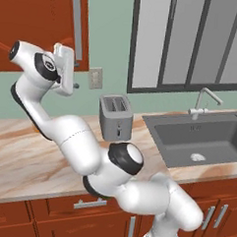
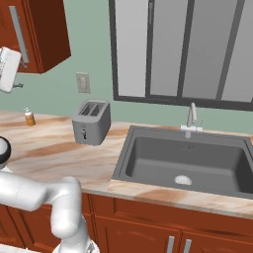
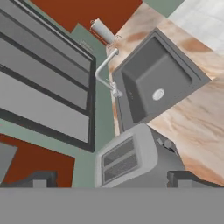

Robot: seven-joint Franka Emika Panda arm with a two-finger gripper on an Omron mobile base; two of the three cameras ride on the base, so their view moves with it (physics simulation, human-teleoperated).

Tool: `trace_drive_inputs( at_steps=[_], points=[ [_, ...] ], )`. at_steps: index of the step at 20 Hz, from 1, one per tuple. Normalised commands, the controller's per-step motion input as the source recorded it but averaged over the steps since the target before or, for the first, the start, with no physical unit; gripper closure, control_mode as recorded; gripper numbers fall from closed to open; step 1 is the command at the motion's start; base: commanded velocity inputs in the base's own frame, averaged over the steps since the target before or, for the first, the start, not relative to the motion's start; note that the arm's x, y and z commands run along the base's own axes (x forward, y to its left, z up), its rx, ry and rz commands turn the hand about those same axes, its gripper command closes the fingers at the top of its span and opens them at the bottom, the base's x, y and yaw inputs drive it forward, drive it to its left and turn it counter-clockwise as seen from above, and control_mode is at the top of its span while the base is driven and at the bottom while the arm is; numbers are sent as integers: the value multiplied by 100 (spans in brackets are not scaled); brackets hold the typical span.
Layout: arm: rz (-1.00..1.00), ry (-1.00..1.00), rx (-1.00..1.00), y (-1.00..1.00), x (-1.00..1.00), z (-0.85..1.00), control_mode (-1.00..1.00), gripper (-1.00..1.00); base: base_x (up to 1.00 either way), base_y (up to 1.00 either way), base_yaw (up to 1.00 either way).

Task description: Close all open cabinet doors.

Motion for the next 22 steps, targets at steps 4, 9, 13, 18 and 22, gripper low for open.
trace_drive_inputs(
  at_steps=[4,9,13,18,22],
  points=[
    [-1,0,13,0,35,-7,-100,-100,0,0,0],
    [0,0,17,0,36,-2,-100,-100,0,0,0],
    [0,-1,16,3,21,-13,-100,-100,0,0,0],
    [3,-5,13,17,1,-20,-100,-100,0,0,0],
    [5,-4,14,21,0,-4,-100,-100,0,0,0]
  ],
)
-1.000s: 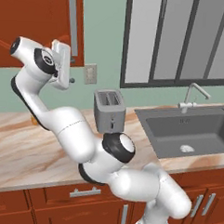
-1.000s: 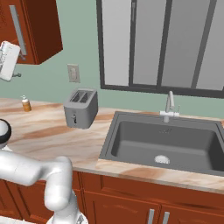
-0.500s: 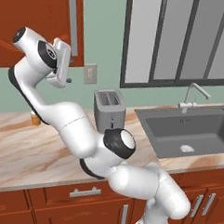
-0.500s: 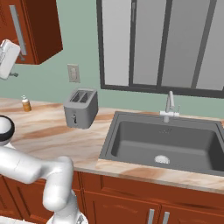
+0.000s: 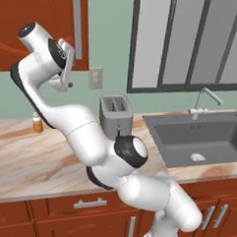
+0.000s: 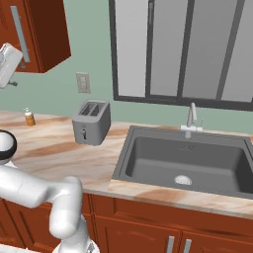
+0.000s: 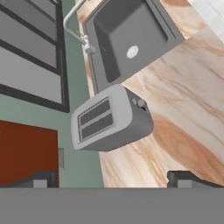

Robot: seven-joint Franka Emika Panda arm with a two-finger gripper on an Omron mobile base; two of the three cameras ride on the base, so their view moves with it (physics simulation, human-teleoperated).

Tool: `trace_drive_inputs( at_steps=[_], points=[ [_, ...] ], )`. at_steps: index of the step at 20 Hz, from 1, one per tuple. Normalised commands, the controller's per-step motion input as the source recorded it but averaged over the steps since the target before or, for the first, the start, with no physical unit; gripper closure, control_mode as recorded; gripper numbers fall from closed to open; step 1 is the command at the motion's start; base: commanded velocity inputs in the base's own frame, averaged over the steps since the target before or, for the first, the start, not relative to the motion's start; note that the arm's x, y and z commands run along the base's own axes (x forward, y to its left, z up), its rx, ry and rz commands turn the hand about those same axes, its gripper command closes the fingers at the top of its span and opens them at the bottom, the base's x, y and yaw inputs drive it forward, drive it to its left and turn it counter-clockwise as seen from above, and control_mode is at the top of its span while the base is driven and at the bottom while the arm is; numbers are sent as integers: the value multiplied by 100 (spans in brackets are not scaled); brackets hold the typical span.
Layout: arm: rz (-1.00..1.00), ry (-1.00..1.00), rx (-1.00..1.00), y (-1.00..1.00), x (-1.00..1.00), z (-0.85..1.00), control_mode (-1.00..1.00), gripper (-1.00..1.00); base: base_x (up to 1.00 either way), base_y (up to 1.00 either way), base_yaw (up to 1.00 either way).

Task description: Close all open cabinet doors.

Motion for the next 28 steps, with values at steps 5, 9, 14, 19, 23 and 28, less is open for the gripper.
trace_drive_inputs(
  at_steps=[5,9,14,19,23,28],
  points=[
    [11,-1,16,22,0,0,-100,-100,0,0,0],
    [15,0,15,21,-7,-2,-100,-100,0,0,0],
    [17,0,12,10,-39,-6,-100,-100,0,0,0],
    [12,-1,12,-3,-52,2,-100,-100,0,0,0],
    [0,-4,8,-34,-59,8,-100,-100,0,0,0],
    [4,-8,4,-54,-64,-5,-100,-100,0,0,0]
  ],
)
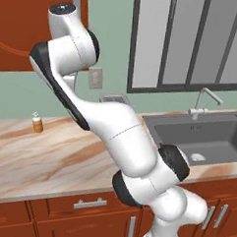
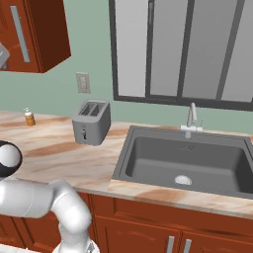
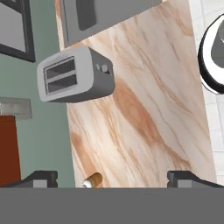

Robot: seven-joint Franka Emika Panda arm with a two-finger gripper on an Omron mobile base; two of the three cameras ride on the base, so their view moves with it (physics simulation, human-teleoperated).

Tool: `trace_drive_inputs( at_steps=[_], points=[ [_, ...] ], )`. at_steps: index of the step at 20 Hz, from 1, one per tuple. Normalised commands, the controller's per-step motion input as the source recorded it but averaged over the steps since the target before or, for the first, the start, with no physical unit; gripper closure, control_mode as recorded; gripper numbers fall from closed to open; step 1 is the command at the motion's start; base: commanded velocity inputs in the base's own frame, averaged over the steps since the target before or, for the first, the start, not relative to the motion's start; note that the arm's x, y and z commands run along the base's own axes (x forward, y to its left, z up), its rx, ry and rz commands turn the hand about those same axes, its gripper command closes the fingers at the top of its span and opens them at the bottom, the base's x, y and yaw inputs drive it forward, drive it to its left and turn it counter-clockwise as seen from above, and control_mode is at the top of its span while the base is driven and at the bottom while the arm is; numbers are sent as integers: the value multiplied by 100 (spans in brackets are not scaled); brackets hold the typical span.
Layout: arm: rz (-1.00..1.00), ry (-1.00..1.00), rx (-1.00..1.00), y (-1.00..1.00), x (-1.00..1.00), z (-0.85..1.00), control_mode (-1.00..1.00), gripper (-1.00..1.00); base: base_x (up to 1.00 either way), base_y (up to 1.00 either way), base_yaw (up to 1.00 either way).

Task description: Close all open cabinet doors.

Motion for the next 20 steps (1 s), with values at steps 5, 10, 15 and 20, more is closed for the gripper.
trace_drive_inputs(
  at_steps=[5,10,15,20],
  points=[
    [11,-19,1,-69,-62,-22,-100,-100,0,0,0],
    [16,-9,1,-77,-37,-13,-100,-100,0,0,0],
    [19,0,0,-77,-21,-7,-100,-100,0,0,0],
    [22,-2,0,-78,-21,-17,-100,-100,0,0,0]
  ],
)
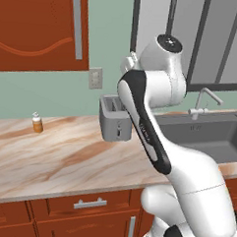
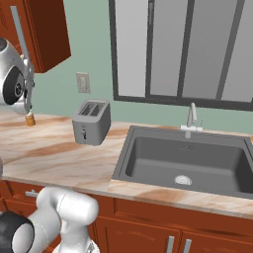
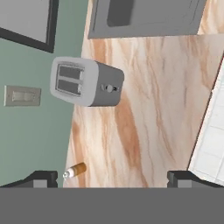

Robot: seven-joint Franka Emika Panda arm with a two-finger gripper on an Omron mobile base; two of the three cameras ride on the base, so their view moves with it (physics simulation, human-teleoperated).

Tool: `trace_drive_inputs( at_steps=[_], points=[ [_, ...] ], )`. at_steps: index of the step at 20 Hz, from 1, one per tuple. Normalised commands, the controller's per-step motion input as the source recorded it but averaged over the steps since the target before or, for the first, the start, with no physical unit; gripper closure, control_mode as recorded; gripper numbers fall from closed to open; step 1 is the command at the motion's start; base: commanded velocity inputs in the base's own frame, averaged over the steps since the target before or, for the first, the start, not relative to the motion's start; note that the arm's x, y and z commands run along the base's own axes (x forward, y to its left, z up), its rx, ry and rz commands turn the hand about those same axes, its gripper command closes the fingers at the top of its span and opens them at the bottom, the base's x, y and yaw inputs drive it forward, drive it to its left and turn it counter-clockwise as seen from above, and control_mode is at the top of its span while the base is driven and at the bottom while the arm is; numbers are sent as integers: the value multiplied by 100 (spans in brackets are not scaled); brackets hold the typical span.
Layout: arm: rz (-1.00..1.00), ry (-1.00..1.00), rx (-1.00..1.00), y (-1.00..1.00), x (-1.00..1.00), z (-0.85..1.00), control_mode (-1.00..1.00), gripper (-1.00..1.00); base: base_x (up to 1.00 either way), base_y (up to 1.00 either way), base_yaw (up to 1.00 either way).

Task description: Close all open cabinet doors.

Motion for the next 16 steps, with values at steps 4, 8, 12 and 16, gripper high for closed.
trace_drive_inputs(
  at_steps=[4,8,12,16],
  points=[
    [19,0,0,-75,-1,-26,-100,-100,0,0,0],
    [6,0,0,-52,0,-23,-100,-100,0,0,0],
    [0,0,0,-34,1,-20,-100,-100,0,0,0],
    [0,0,0,-18,13,-29,-100,-100,0,0,0]
  ],
)
